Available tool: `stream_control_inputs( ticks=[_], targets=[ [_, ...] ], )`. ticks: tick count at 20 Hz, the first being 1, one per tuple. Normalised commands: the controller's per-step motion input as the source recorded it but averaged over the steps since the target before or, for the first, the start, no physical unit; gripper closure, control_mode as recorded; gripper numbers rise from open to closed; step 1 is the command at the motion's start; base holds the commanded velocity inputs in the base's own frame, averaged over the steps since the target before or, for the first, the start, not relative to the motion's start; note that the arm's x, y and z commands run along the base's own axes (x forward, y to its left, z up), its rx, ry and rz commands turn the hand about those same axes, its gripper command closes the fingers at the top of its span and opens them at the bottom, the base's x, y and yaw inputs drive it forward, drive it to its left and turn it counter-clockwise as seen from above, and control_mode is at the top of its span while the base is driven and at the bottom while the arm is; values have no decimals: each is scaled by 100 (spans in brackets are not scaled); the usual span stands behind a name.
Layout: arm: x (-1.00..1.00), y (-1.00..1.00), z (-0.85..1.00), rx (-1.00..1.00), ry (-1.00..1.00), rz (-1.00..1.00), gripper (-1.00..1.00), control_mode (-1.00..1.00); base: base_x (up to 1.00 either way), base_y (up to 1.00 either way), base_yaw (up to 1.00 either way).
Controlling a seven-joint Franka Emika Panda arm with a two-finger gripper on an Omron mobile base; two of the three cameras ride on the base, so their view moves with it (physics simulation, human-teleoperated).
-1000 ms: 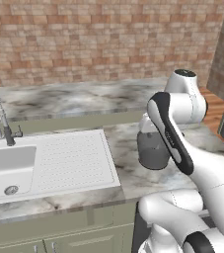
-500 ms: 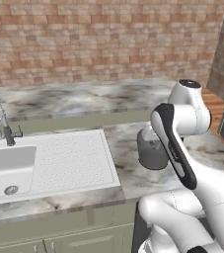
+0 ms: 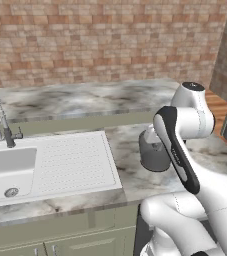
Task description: Turn on the sink faucet and place the jug under the water for a few seconds to fill it up.
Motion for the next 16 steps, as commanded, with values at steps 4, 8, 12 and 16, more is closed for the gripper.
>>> stream_control_inputs(
  ticks=[4,8,12,16],
  targets=[
    [0,0,0,0,0,0,-100,-100,0,0,0],
    [0,0,0,0,0,0,-100,100,0,0,0],
    [0,0,0,0,0,0,-100,100,-11,4,0],
    [0,0,0,0,0,0,-100,100,-35,27,0]
  ],
)
